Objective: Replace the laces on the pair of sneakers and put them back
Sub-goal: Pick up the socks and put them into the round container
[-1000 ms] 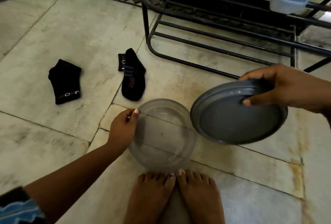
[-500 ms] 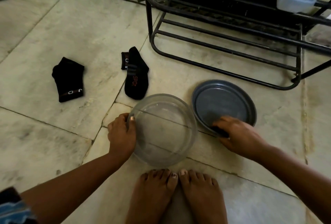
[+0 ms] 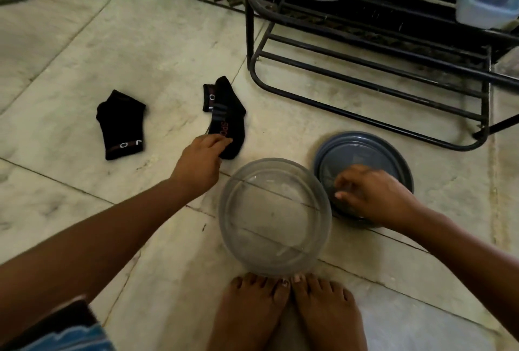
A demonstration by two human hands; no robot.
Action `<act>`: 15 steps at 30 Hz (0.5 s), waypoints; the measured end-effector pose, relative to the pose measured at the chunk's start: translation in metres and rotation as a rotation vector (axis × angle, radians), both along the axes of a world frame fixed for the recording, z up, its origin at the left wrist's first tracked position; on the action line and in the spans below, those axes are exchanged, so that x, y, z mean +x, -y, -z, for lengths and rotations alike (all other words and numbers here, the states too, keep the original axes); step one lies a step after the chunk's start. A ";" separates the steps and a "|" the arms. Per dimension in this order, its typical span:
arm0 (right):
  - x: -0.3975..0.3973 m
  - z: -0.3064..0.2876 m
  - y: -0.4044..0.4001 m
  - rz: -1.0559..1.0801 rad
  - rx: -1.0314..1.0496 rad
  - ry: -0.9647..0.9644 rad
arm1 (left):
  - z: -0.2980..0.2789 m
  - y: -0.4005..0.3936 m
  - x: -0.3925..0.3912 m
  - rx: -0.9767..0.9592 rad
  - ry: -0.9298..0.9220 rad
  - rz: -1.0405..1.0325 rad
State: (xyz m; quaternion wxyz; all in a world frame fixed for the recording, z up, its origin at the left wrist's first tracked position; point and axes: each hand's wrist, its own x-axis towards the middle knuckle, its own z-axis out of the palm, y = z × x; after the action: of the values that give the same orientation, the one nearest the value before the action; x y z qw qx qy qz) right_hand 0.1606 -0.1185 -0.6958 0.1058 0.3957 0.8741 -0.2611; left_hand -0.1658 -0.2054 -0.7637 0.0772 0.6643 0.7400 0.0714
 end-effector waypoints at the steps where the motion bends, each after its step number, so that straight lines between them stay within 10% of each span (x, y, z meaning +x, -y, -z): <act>1: -0.008 -0.003 0.001 -0.014 0.026 -0.054 | 0.000 -0.005 0.004 -0.064 -0.001 0.011; 5: -0.038 -0.010 0.013 -0.148 0.053 -0.159 | -0.004 -0.004 0.011 -0.198 -0.120 -0.043; 15: -0.083 -0.017 0.021 0.076 -0.117 -0.494 | -0.082 0.024 0.065 0.191 0.526 -0.113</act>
State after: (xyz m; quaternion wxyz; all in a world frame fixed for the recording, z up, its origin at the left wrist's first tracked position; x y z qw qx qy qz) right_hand 0.0773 -0.1392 -0.6790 -0.0980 0.3456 0.8415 -0.4035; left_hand -0.1006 -0.2296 -0.6816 0.1995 0.5849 0.7202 0.3151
